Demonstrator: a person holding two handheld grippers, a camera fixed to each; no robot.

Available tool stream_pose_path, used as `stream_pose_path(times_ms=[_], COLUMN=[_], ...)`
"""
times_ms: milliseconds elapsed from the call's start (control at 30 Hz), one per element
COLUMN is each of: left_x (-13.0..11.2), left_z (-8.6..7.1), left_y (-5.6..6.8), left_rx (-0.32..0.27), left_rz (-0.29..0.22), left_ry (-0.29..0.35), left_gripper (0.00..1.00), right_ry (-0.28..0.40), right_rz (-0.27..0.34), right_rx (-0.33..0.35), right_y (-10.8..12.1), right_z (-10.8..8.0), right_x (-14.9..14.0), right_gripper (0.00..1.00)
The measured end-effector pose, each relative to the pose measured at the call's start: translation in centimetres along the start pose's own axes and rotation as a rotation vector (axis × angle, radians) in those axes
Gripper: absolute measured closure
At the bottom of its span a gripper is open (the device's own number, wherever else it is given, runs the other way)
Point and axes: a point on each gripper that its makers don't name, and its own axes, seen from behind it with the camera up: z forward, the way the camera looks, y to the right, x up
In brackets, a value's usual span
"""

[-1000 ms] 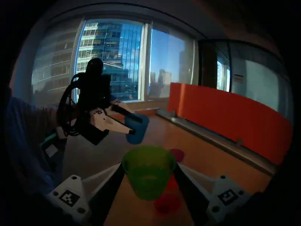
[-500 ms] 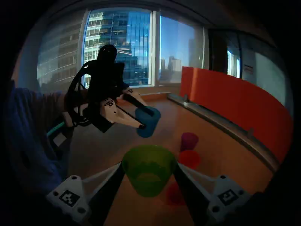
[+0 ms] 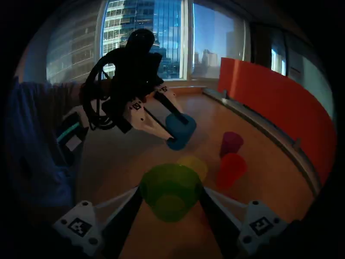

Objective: Pour water

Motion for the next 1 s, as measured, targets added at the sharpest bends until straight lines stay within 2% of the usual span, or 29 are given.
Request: stream_pose_path(times_ms=[200, 467, 1000], left_x=[-1.4, -2.5, -4.3], left_z=[1.2, 2.5, 3.8], left_y=[0.4, 0.7, 1.2], left_rx=[-0.022, -0.052, -0.075], left_rz=[0.021, 0.01, -0.001], left_ry=[-0.042, -0.065, -0.077], left_gripper=[0.13, 0.14, 0.14], right_ry=[-0.054, -0.099, -0.119], right_rz=[-0.018, -0.021, -0.014], right_rx=[0.023, 0.039, 0.051], right_y=[-0.7, -1.1, -1.3], right_z=[1.2, 2.4, 4.0], right_x=[-1.8, -3.5, -4.7], right_gripper=[0.09, 0.09, 0.09])
